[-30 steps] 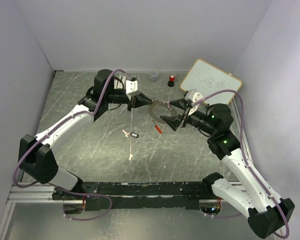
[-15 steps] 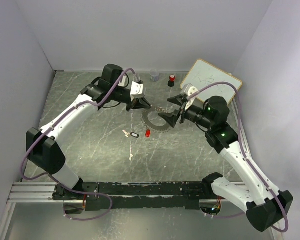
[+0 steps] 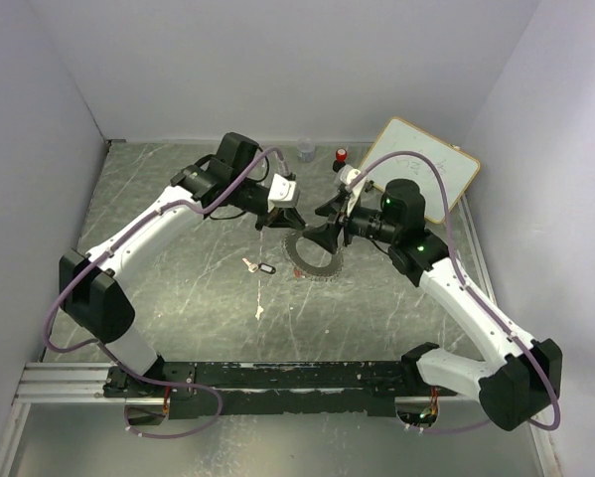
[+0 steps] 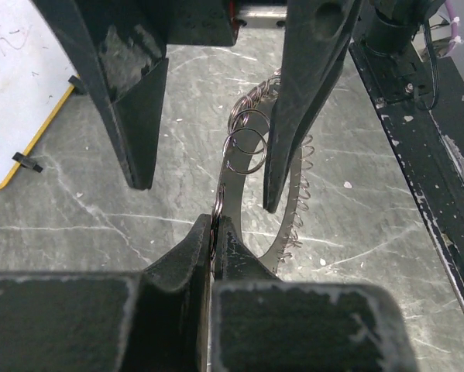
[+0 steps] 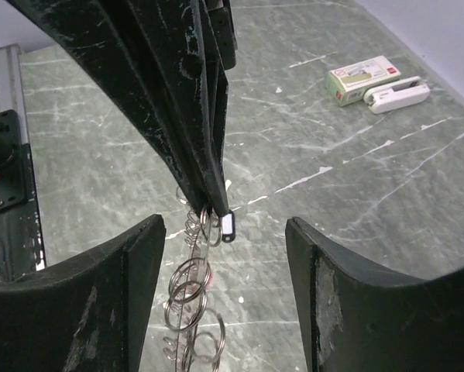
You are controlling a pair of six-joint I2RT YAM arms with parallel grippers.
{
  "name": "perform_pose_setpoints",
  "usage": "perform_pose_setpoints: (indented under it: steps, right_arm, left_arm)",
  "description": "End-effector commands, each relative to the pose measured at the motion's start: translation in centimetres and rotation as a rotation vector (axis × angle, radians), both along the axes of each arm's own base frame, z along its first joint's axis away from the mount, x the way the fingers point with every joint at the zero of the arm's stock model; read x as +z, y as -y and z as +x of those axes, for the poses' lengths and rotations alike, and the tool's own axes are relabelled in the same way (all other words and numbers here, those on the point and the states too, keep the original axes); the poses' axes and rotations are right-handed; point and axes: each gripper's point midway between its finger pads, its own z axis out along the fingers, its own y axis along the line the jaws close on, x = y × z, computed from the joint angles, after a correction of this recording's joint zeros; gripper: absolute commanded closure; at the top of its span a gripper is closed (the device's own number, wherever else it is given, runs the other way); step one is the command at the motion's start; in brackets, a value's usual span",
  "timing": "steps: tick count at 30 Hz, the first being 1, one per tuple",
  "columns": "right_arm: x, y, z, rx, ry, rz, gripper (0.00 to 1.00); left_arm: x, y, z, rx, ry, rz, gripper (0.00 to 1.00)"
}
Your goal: Put the keys on the keyring
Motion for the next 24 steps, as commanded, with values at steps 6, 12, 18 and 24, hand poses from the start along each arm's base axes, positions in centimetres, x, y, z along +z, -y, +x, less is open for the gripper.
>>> perform_pose_setpoints:
  steps: [6, 12, 18, 24]
  right_arm:
    - [-0.3, -1.2, -0.1, 0.055, -0.022, -0.009, 0.5]
    - [-0.8, -1.3, -0.5, 0.073, -0.044, -0.018, 0.68]
    - [-1.3, -1.5, -0.6, 0.088, -0.062, -0.03, 1.0]
    - [-1.7, -1.6, -0.9, 0.1, -0.067, -0.041, 1.0]
  left_arm:
    - [2.1, 0.7, -0.6, -0.042, 0.057, -0.031, 0.93]
    - [2.0, 0.8, -0.4, -0.034, 0.061, -0.025, 0.93]
    - [2.1, 0.9, -0.4, -0.031, 0.067, -0.027, 0.93]
    - [2.5, 0.9, -0.2, -0.015, 0.081, -0.033, 0.93]
